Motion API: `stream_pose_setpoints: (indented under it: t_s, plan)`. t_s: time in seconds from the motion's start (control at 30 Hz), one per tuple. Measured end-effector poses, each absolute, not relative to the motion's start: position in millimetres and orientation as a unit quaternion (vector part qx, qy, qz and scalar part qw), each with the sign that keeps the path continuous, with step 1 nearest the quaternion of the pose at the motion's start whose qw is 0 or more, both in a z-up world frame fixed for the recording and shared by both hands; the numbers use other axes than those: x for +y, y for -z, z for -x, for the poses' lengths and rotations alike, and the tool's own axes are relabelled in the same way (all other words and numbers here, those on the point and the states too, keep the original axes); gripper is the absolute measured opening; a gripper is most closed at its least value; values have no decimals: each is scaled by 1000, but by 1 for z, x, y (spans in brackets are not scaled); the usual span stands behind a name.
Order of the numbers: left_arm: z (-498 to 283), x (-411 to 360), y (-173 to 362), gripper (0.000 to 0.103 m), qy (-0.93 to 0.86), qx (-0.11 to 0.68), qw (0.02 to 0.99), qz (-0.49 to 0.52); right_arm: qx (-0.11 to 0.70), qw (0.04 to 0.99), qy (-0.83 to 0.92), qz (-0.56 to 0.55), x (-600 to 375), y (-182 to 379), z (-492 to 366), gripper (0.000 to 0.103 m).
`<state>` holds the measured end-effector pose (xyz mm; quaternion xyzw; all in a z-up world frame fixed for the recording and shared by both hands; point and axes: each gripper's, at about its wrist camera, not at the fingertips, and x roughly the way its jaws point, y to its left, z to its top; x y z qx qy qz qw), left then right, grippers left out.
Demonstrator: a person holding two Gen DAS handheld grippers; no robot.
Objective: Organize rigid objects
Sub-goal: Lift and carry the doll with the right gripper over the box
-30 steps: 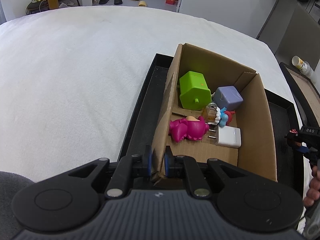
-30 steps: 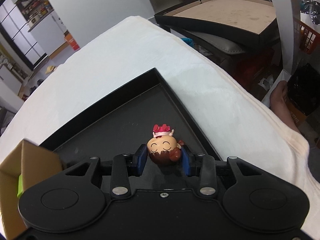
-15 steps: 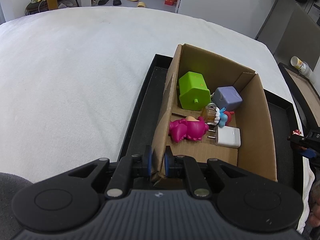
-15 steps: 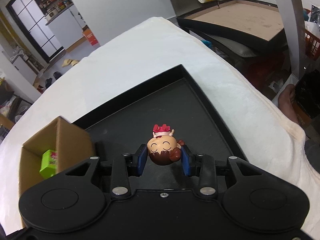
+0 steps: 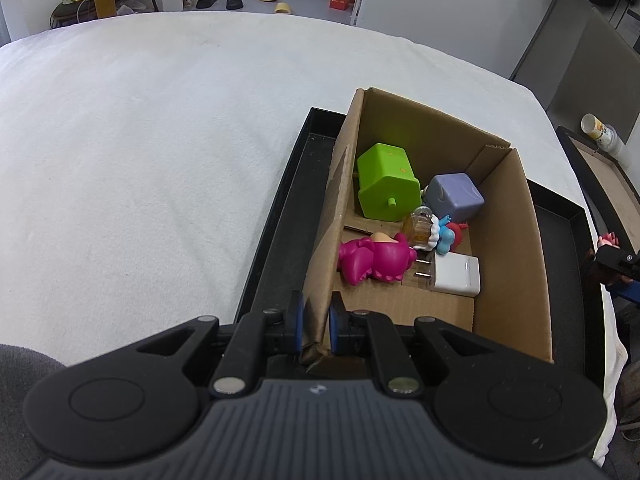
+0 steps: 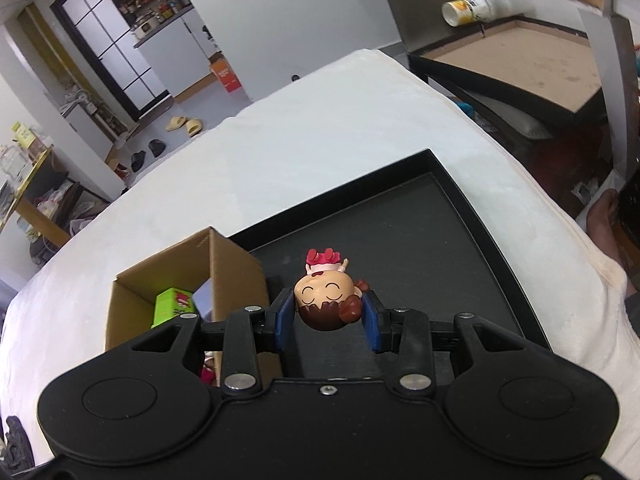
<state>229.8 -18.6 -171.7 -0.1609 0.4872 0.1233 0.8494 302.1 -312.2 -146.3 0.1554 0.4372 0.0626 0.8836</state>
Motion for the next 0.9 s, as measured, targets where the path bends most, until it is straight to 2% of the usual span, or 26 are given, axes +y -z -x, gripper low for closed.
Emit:
stream_pose_setpoints:
  t_s: [0.67,0.9]
  plan:
    - [-229,-16,174,11,-124,486,849,168,426,886,-139,-122,-258,127,-302,36]
    - [-228,-10,174,12,-121,483,847,184,441,877,-179,-73,-229,132,-300,36]
